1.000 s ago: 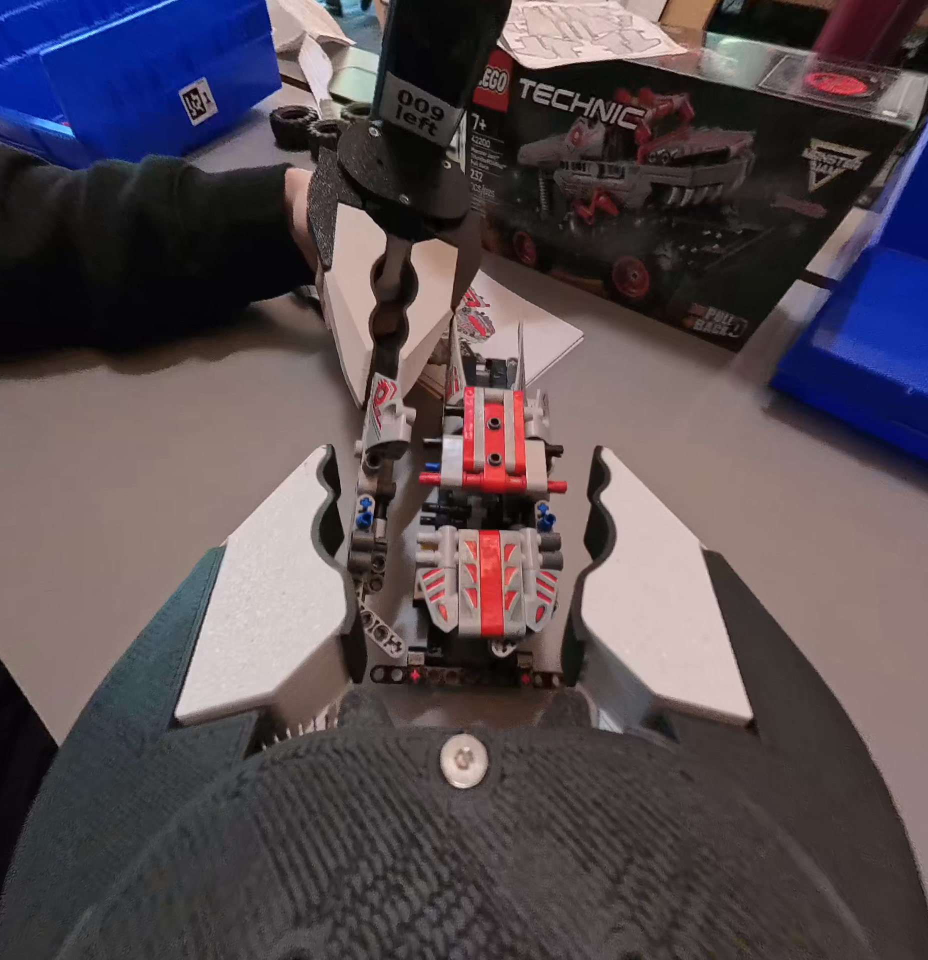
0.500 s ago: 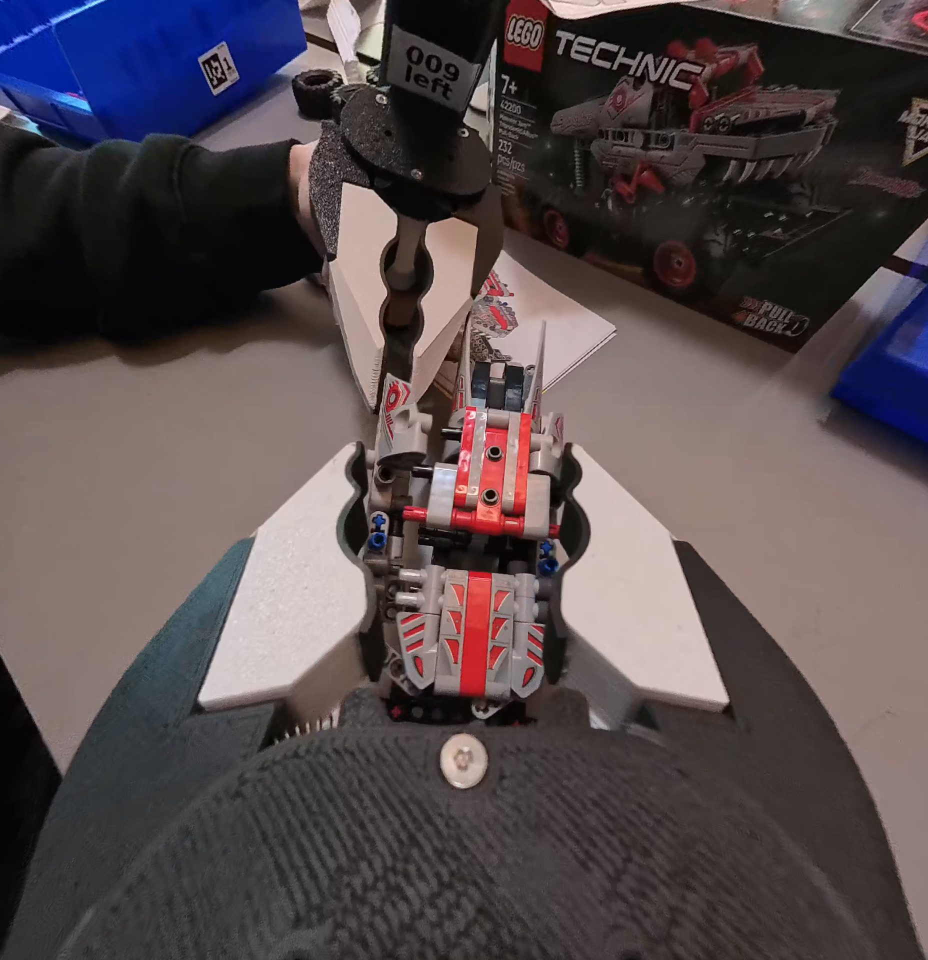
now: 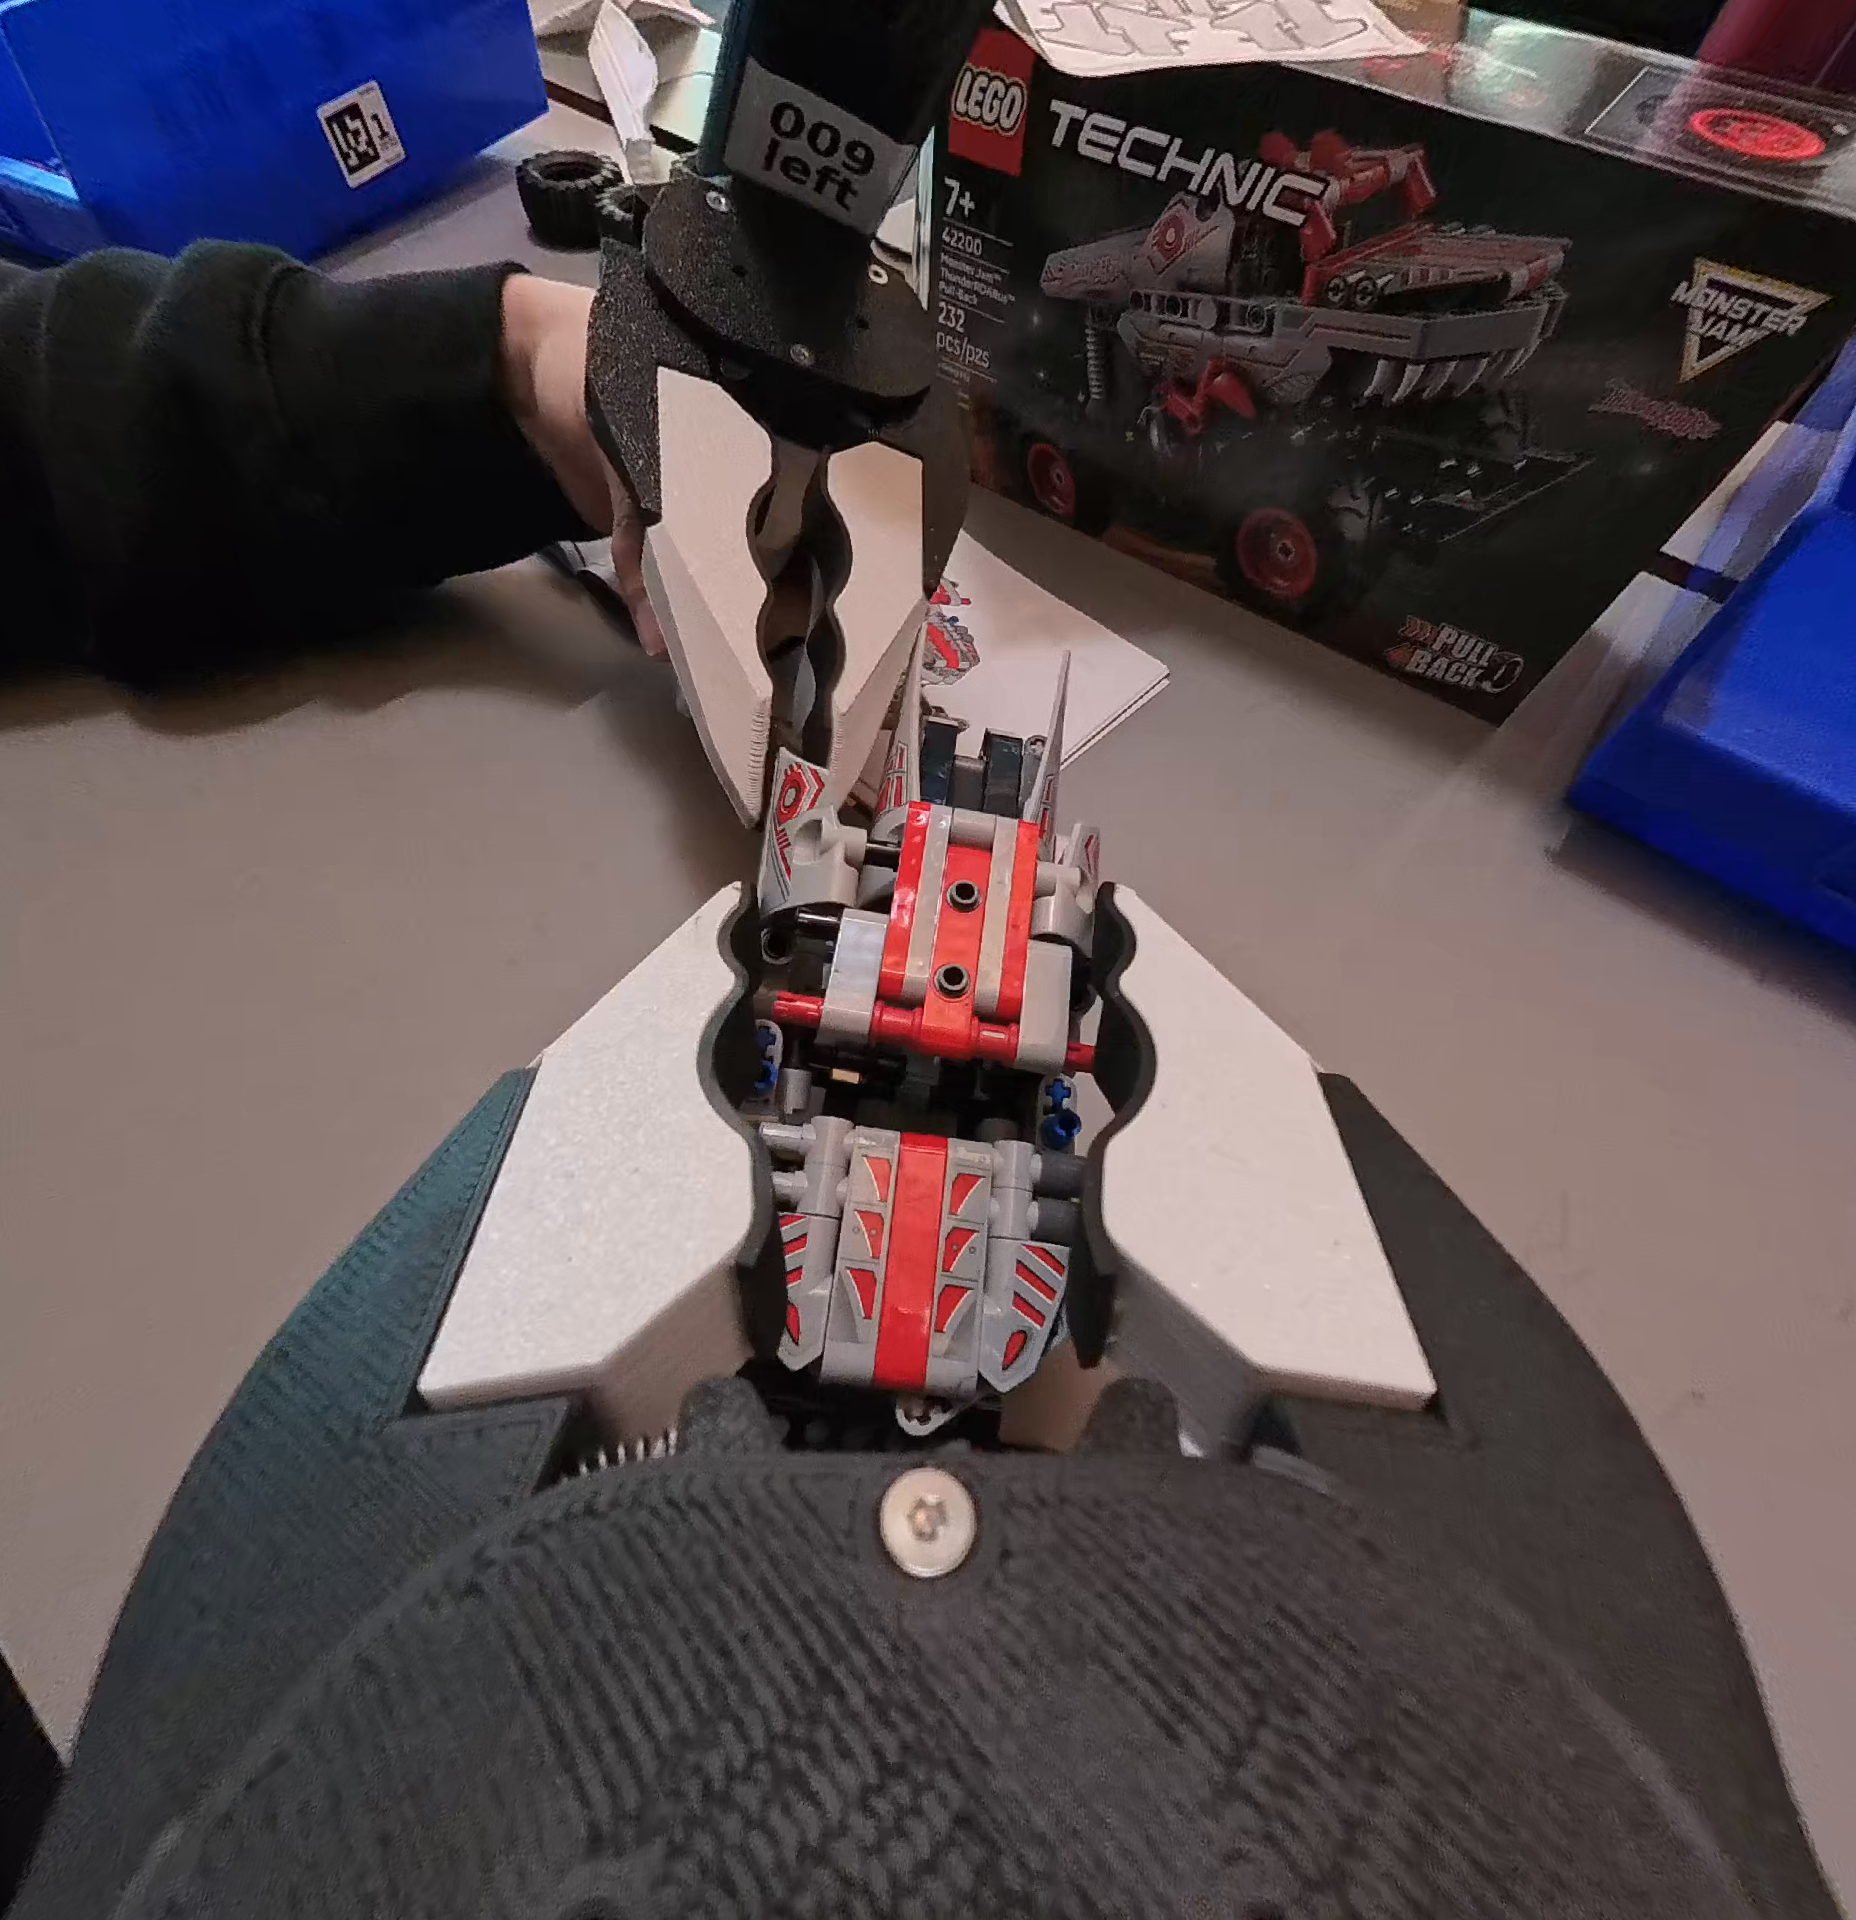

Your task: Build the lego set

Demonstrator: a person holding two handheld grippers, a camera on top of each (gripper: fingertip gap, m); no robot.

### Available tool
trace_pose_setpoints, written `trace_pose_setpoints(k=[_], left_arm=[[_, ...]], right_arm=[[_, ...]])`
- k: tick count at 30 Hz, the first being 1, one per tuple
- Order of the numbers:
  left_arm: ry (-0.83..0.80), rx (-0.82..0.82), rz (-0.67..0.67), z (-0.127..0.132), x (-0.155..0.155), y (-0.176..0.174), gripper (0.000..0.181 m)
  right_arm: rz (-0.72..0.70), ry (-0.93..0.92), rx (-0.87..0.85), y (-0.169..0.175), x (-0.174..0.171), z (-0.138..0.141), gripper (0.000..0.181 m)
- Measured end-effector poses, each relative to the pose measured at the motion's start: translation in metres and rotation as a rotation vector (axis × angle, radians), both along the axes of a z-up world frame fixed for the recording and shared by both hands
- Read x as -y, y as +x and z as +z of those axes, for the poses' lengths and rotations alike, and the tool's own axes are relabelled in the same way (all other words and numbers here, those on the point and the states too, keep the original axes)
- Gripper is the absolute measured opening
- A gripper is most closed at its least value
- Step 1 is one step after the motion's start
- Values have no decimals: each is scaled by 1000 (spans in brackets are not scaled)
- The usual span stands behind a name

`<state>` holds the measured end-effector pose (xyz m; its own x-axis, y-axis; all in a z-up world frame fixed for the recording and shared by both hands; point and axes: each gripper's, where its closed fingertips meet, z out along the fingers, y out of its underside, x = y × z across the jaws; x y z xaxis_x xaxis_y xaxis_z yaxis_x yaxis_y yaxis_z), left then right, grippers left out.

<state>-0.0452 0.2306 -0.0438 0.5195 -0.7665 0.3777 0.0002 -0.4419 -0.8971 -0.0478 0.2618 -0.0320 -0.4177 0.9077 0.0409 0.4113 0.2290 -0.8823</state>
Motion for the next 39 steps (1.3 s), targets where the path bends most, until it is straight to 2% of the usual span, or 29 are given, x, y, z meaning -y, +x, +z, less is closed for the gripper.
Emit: trace_pose_setpoints(k=[9,13,19,26,39], left_arm=[[-57,40,67,-2,-8,-8,8],[-115,129,102,0,-12,-11,8],[-127,196,115,5,-14,-13,7],[-121,217,139,7,-18,-15,7],[-166,133,212,-4,-23,-13,10]], right_arm=[[-16,17,-16,-1,-4,-1,61],[-37,24,-9,-4,-7,-1,62],[-85,-58,-19,-10,-6,1,76],[-164,-165,-18,-17,-16,3,64],[-166,-4,-49,-15,-15,0,61]])
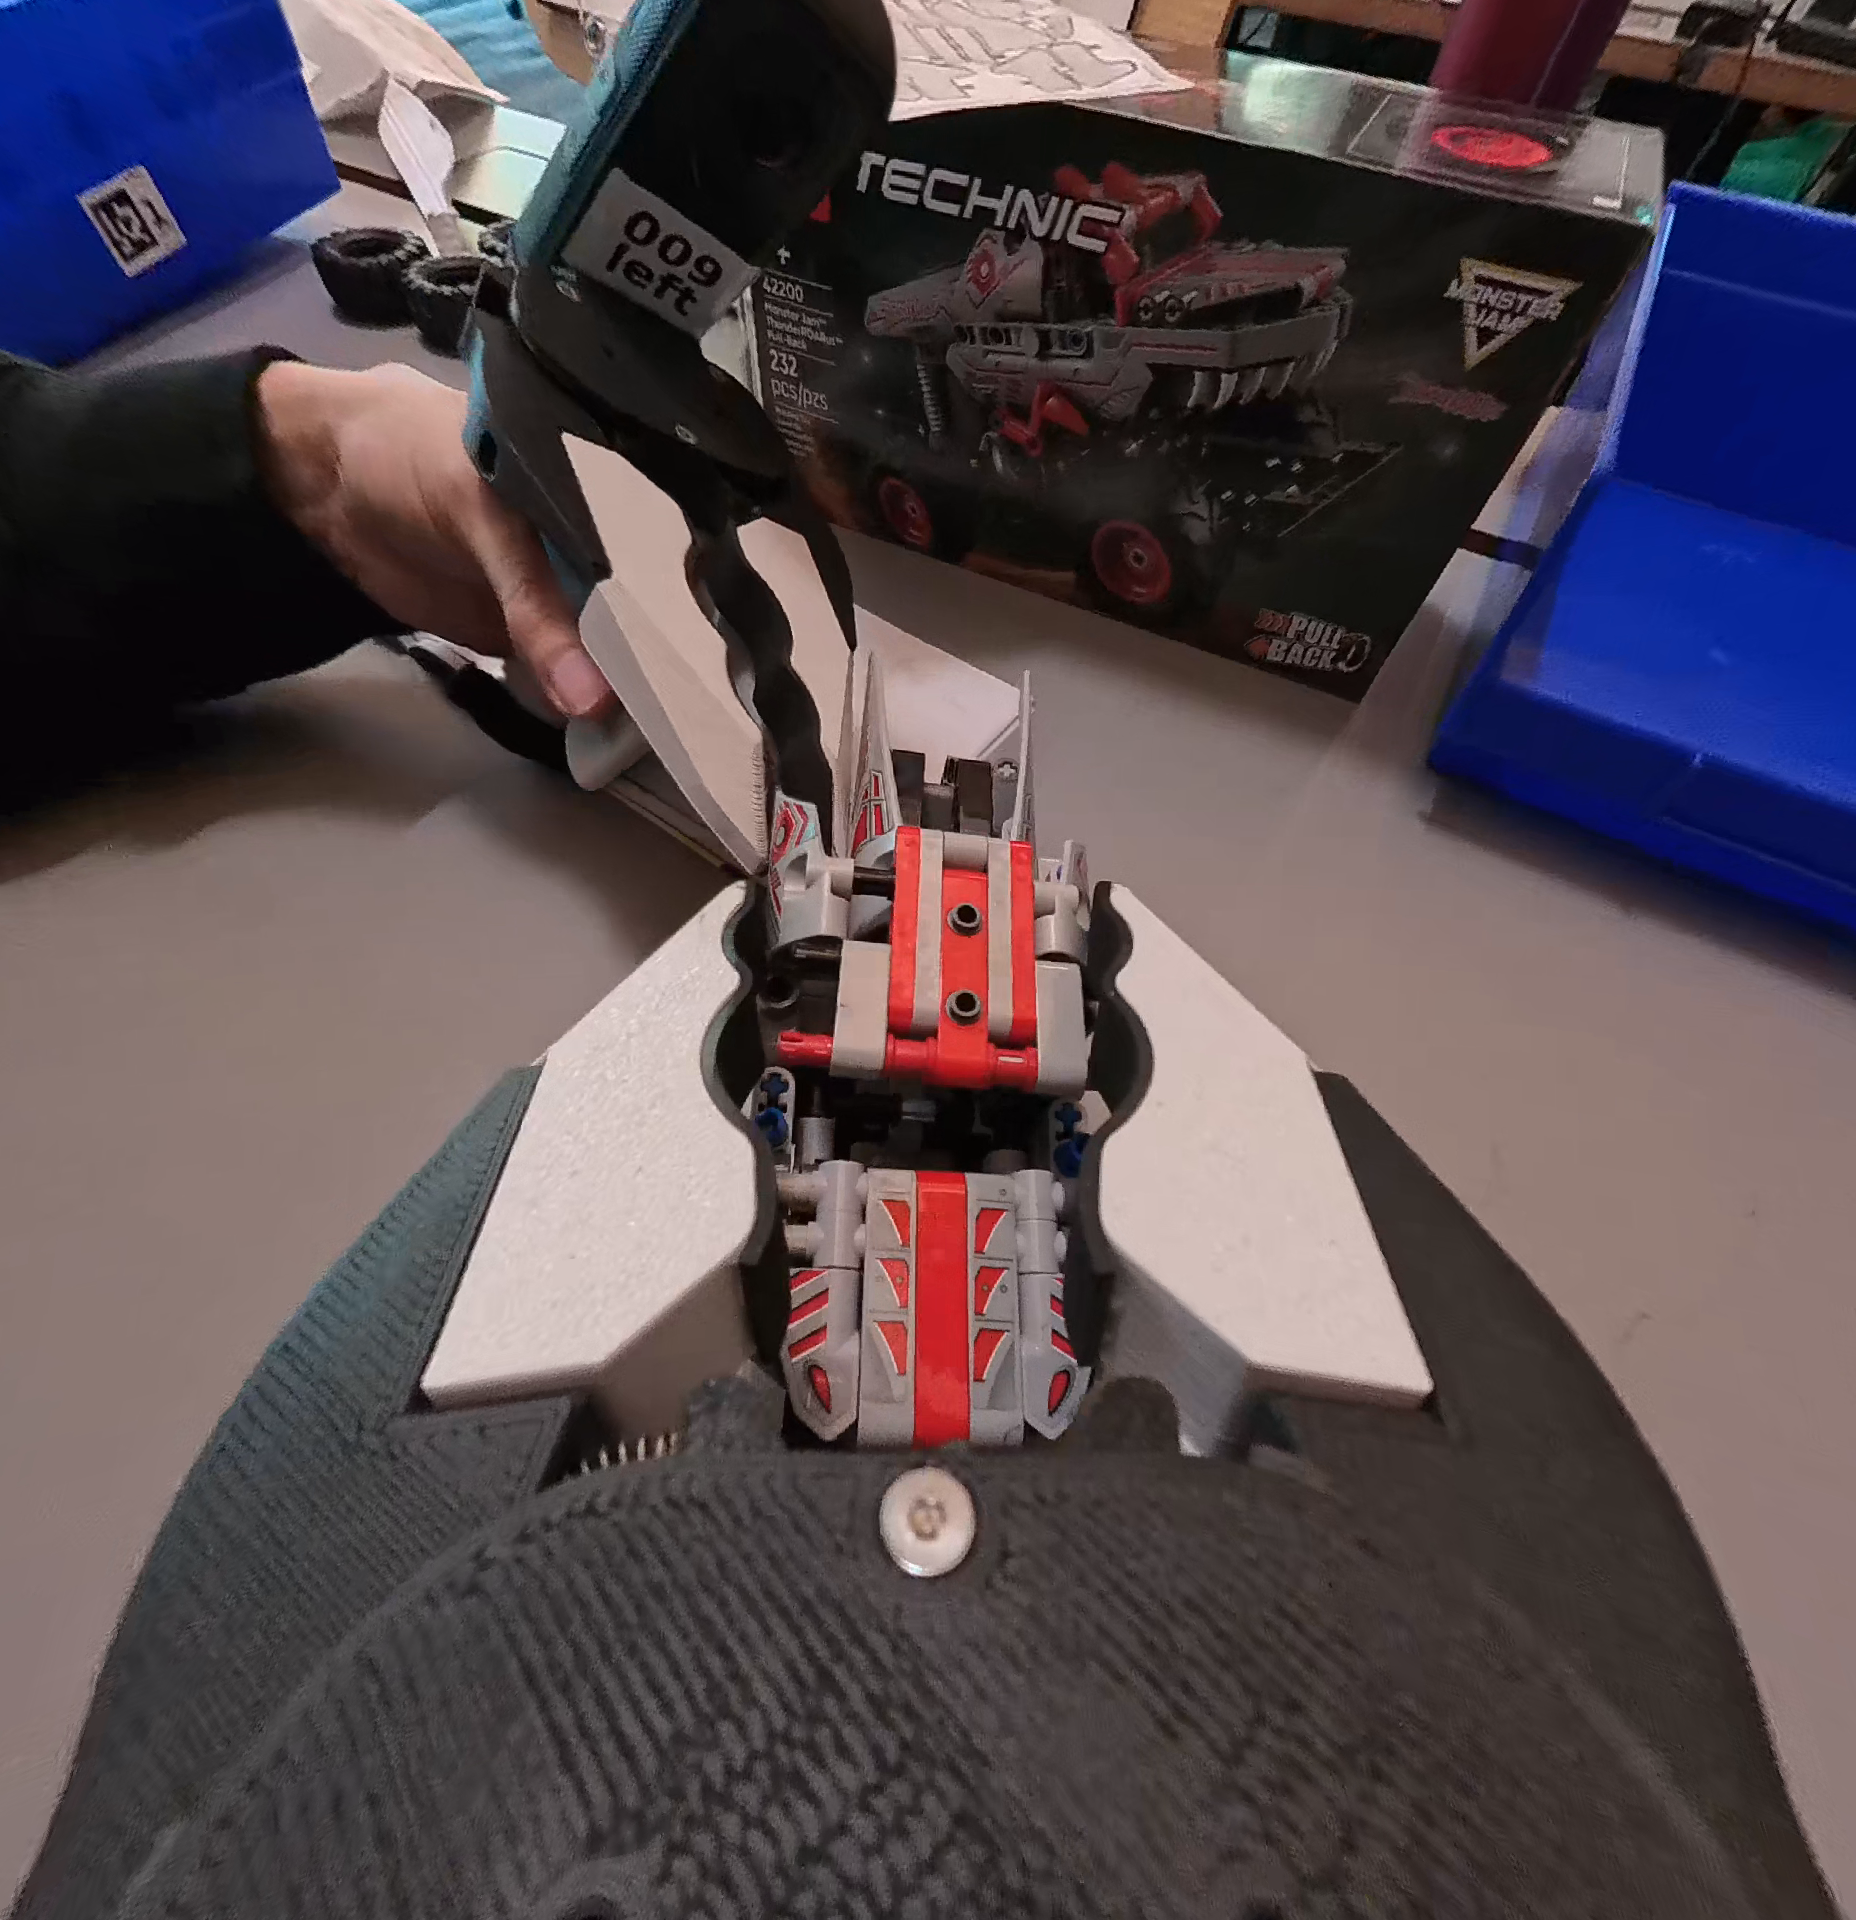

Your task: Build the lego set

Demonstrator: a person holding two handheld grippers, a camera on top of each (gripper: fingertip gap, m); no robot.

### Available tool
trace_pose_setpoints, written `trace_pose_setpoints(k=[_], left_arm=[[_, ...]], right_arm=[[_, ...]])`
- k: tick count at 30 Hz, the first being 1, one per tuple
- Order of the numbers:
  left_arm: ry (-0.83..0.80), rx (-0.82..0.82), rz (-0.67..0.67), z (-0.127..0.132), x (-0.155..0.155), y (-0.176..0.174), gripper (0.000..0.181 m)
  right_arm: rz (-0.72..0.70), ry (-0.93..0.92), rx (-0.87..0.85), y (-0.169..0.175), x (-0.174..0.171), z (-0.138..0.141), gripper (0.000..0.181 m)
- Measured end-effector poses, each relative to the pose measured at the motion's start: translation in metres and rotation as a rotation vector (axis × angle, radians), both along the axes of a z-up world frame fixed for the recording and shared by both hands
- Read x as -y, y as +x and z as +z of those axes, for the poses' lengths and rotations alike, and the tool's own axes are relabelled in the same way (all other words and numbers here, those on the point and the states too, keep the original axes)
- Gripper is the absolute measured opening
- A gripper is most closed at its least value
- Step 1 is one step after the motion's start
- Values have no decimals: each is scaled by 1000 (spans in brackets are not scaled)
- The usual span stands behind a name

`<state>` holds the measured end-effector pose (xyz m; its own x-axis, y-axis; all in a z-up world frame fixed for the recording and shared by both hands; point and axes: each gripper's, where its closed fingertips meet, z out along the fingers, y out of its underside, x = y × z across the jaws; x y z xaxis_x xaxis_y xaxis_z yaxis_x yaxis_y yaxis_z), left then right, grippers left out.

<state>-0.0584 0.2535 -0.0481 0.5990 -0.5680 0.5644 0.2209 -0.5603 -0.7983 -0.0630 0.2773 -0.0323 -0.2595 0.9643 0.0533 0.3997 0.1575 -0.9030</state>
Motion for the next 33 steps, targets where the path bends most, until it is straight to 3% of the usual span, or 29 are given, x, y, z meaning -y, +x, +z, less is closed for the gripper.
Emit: trace_pose_setpoints(k=[4,8,12,14,20,33], left_arm=[[-30,-97,46,-2,-1,-1,13],[26,-315,57,3,4,-8,15],[360,-584,47,29,3,1,21],[428,-646,-3,28,5,12,23],[424,-662,-38,17,3,21,4],[504,-563,-50,18,4,26,3]], right_arm=[[-18,23,-10,2,-3,0,61],[-19,35,-22,3,-2,0,61],[-13,35,-27,3,-1,0,61],[-7,35,-28,3,-1,0,61],[67,52,-41,10,6,0,61],[153,-67,-91,16,7,4,60]])
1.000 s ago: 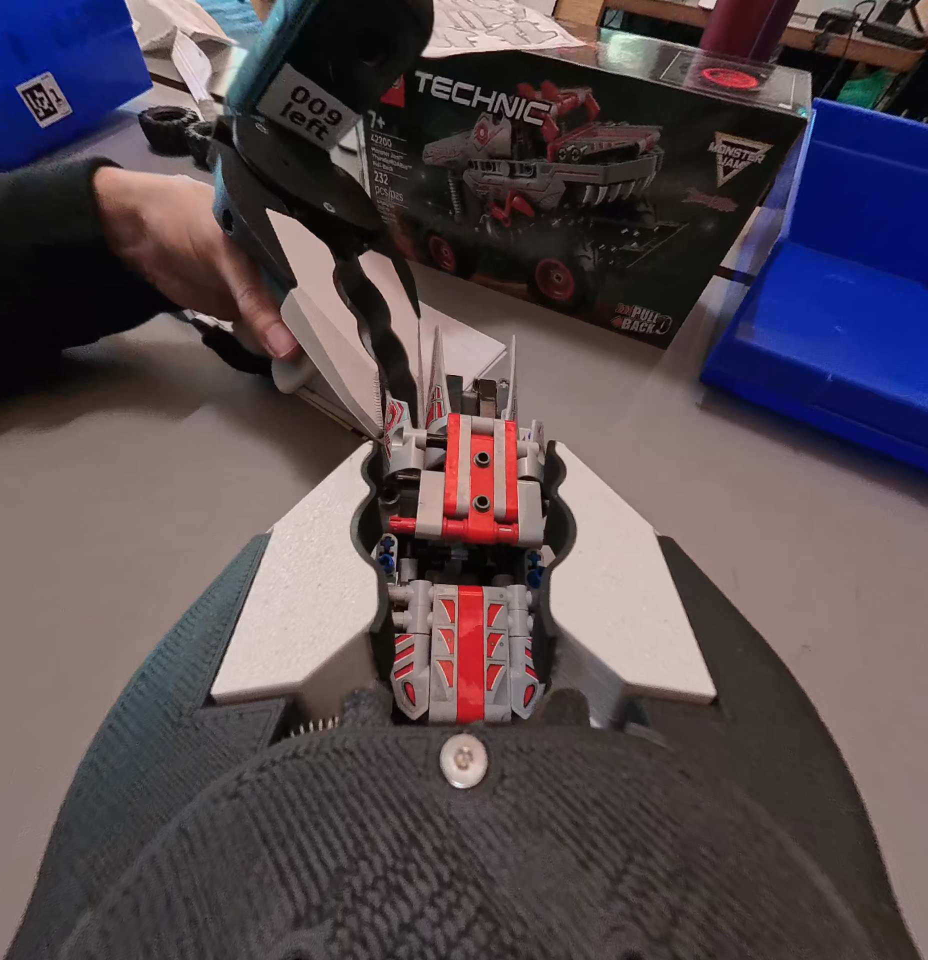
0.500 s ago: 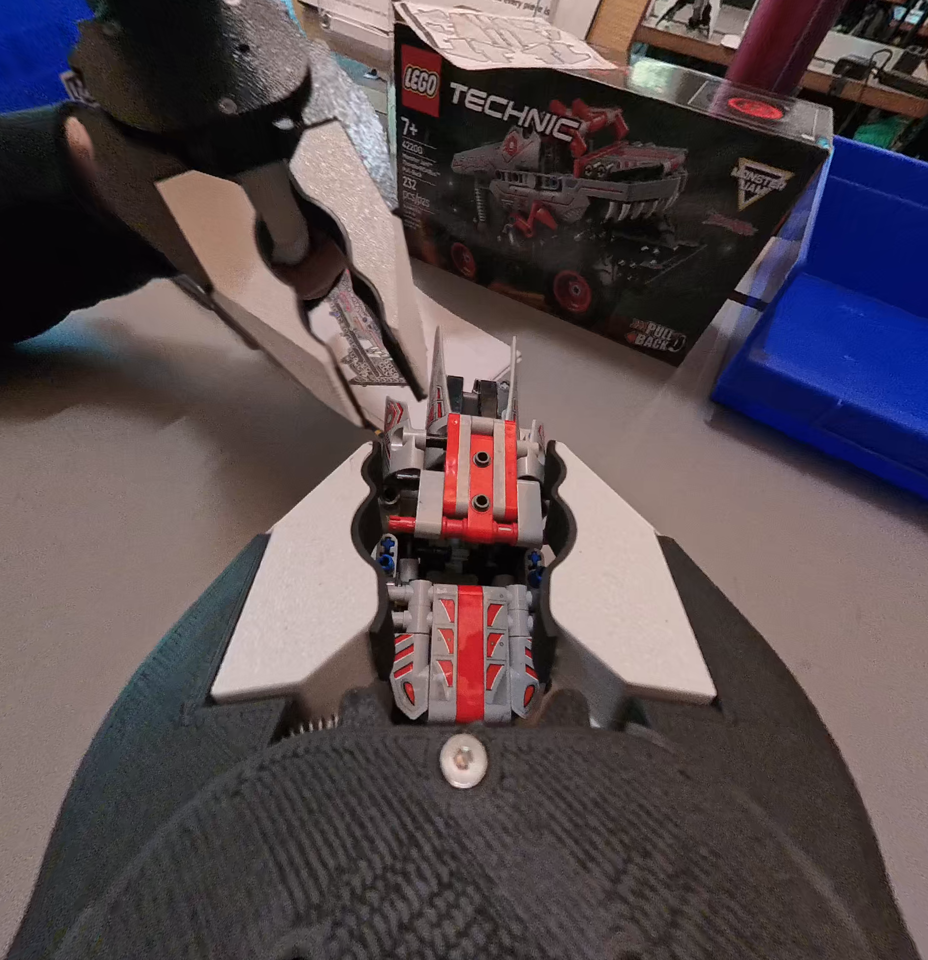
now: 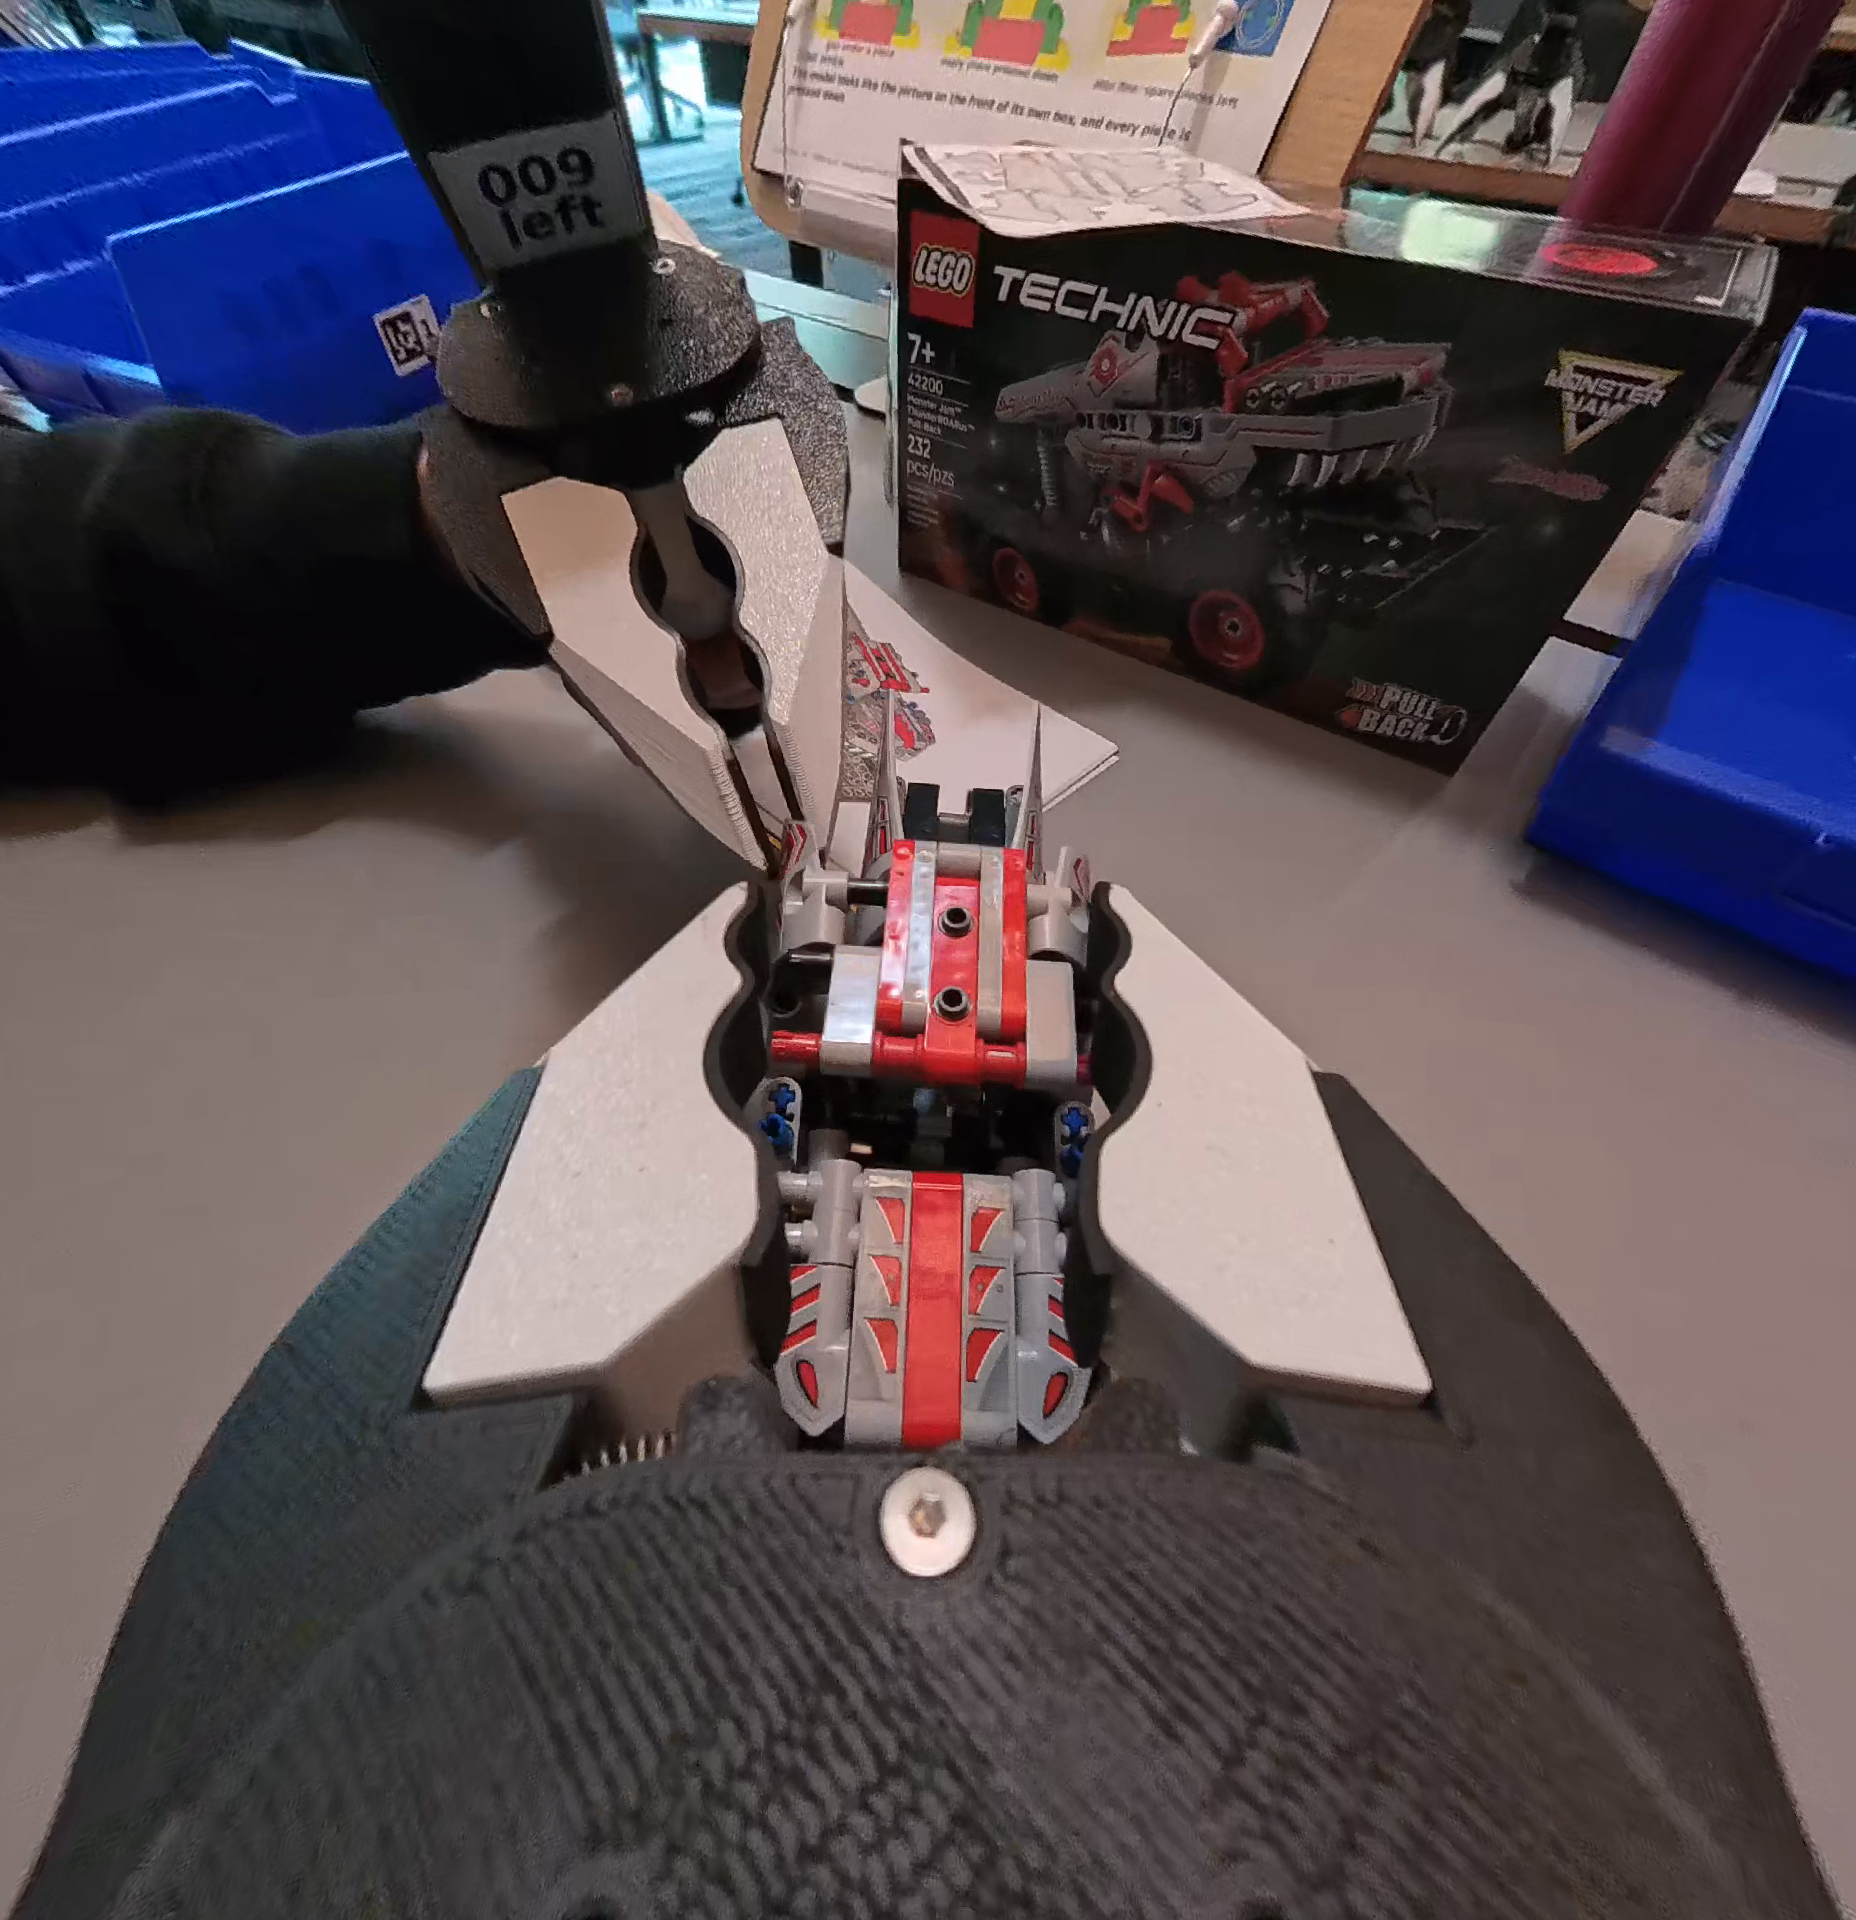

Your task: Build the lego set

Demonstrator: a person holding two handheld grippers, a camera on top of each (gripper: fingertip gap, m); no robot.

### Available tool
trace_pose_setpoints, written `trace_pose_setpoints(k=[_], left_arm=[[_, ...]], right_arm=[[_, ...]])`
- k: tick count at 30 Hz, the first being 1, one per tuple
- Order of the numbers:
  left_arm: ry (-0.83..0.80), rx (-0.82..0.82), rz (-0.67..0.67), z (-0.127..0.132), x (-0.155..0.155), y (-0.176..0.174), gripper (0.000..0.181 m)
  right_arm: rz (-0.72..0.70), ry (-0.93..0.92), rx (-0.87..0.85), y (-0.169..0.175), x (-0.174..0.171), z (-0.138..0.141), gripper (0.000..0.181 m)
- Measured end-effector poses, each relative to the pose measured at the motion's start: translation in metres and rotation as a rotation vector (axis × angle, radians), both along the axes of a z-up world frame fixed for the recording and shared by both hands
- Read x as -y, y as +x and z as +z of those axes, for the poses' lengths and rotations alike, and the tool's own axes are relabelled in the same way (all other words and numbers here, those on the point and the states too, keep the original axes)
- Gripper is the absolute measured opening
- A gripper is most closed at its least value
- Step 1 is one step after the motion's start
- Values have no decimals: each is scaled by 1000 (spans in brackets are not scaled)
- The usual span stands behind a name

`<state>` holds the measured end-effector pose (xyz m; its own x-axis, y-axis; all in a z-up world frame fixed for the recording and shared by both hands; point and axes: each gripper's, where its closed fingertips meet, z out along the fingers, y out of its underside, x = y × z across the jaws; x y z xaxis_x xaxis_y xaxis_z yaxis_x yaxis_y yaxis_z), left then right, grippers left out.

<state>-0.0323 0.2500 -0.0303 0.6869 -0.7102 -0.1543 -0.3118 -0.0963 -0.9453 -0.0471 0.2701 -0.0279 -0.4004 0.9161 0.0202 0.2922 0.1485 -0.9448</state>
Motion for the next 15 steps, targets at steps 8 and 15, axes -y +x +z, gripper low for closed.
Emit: trace_pose_setpoints(k=[8,15], left_arm=[[45,-6,31,1,-3,-3,8],[-4,2,21,1,-2,3,4]], right_arm=[[-16,60,-61,-1,-1,-1,59],[-19,65,-67,-1,-1,-1,59]])
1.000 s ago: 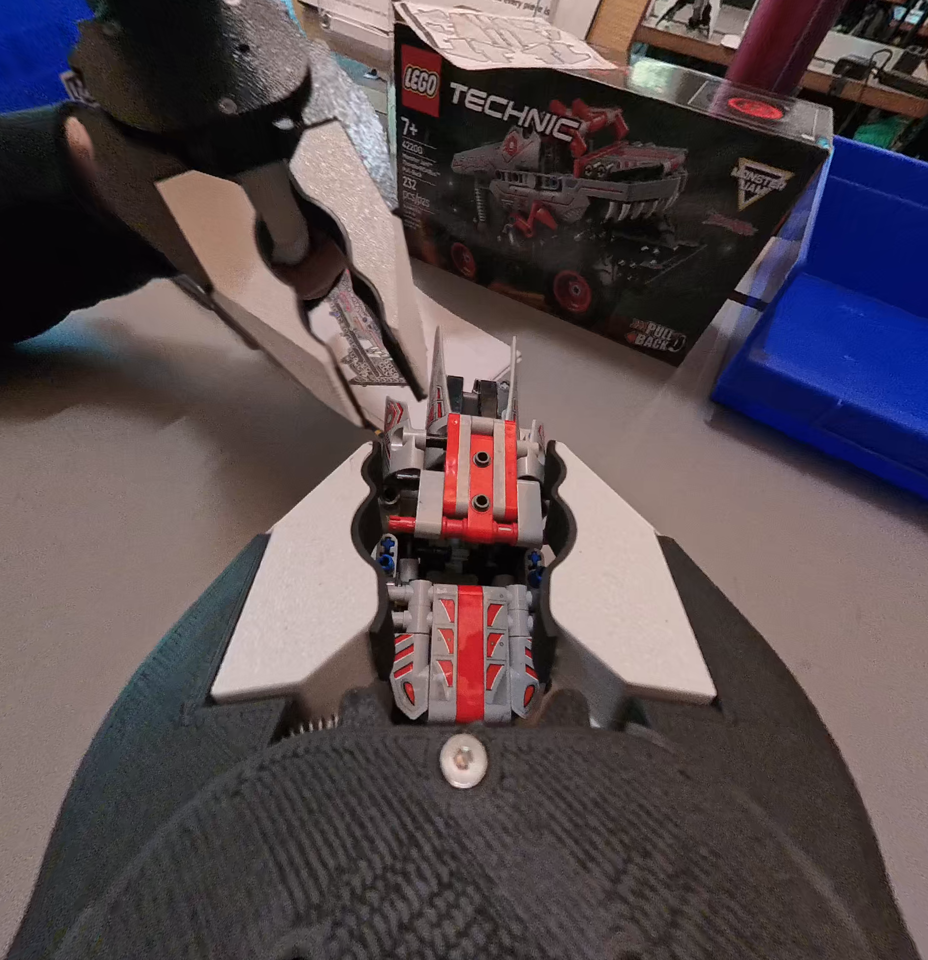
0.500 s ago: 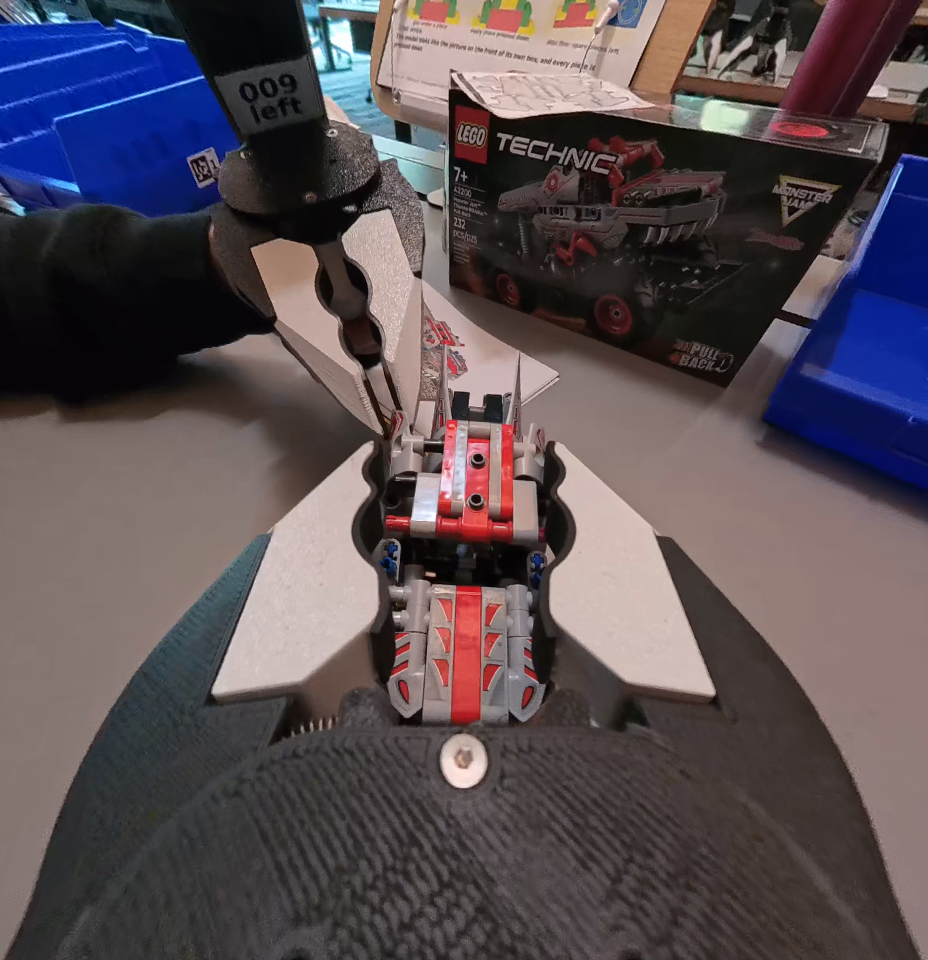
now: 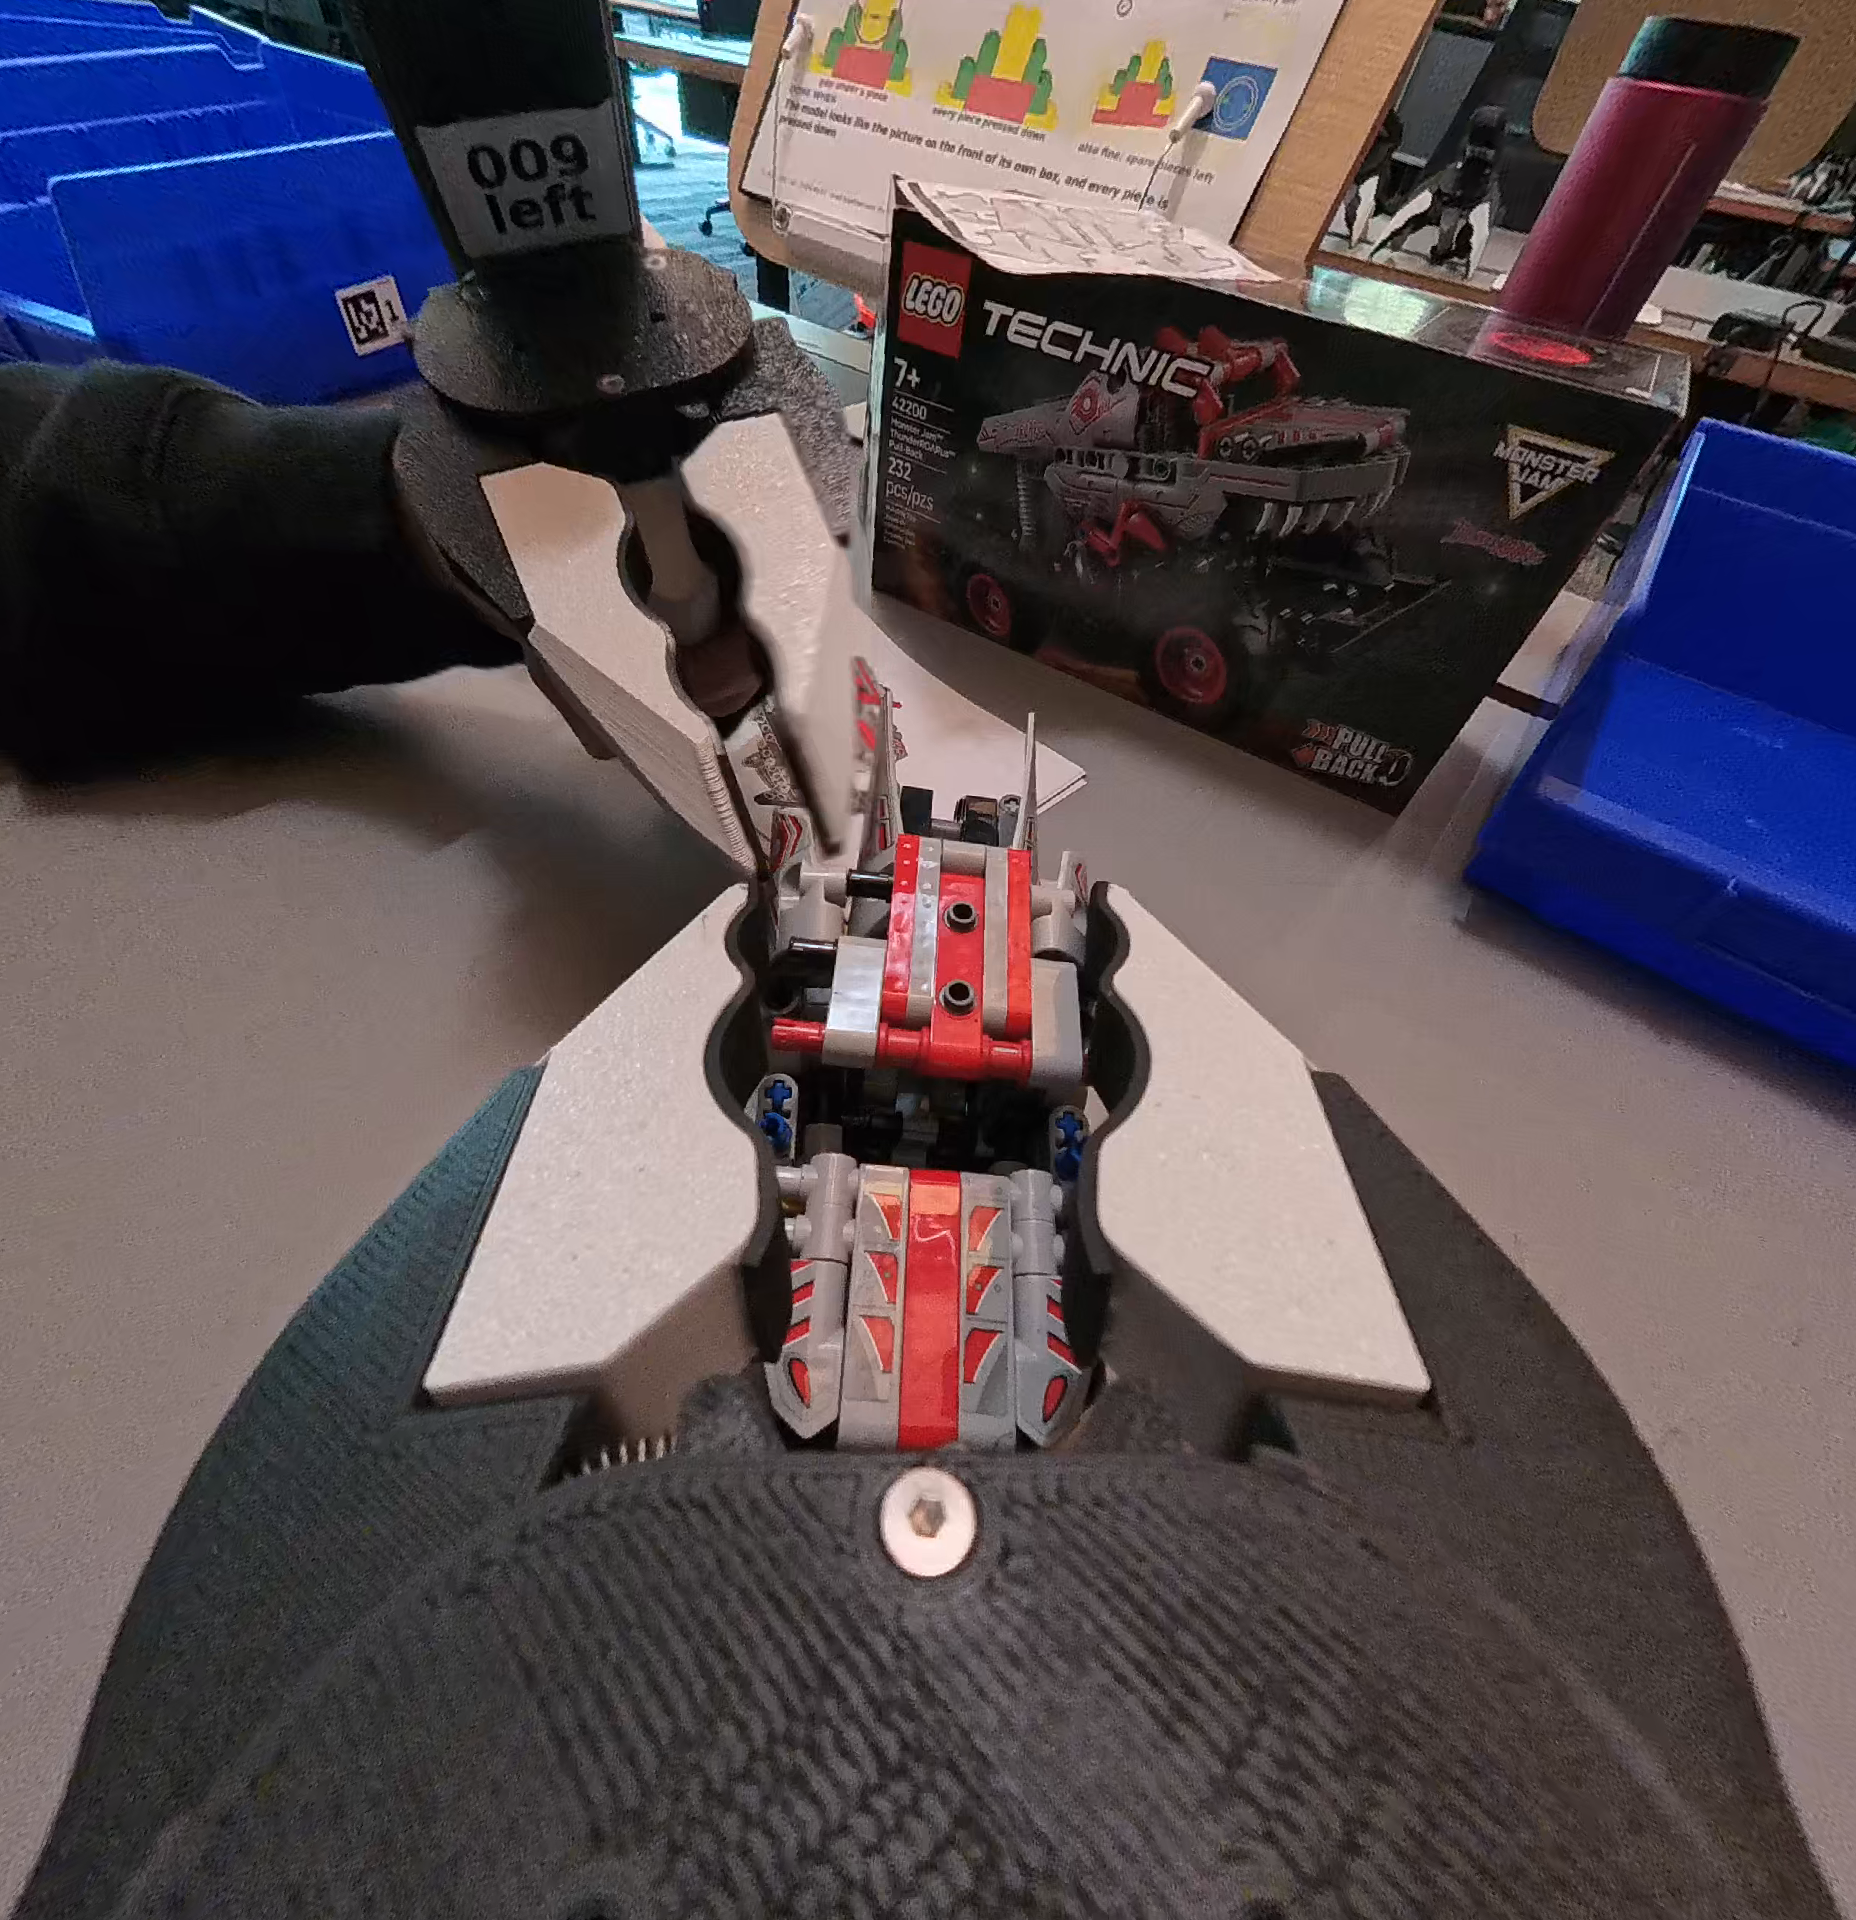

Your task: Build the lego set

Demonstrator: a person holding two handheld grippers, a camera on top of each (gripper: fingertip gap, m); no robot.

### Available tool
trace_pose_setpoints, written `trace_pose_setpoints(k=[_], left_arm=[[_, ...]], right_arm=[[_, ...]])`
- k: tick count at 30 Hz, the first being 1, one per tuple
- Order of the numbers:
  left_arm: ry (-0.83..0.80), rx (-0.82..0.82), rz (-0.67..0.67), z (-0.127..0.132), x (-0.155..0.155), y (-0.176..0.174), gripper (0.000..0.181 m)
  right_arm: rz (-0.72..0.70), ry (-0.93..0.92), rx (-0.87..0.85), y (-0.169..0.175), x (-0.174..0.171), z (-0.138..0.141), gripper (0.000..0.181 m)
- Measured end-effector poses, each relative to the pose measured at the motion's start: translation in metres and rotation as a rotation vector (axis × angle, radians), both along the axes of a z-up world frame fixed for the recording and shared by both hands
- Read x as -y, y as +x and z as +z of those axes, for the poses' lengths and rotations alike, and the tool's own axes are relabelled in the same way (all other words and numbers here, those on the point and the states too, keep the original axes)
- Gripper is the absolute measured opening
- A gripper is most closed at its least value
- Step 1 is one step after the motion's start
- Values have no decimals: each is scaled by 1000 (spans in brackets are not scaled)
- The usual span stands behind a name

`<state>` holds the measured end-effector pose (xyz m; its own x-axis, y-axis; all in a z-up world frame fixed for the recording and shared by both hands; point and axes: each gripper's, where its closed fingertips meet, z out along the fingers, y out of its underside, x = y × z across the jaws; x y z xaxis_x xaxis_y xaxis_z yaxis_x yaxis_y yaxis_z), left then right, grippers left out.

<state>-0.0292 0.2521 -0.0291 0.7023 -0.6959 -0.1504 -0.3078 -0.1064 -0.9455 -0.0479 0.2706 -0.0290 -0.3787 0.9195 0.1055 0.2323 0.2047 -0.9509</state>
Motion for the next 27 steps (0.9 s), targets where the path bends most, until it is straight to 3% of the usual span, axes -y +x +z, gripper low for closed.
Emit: trace_pose_setpoints(k=[6,14,23,27], left_arm=[[-70,44,-13,0,1,1,2],[-135,317,-133,4,6,8,0],[-363,640,-122,8,3,6,0],[-373,672,-102,7,0,3,0]], right_arm=[[8,1,-4,0,0,0,59],[94,-20,17,2,3,1,63],[152,-83,22,4,1,4,60],[160,-83,13,6,1,3,66]])
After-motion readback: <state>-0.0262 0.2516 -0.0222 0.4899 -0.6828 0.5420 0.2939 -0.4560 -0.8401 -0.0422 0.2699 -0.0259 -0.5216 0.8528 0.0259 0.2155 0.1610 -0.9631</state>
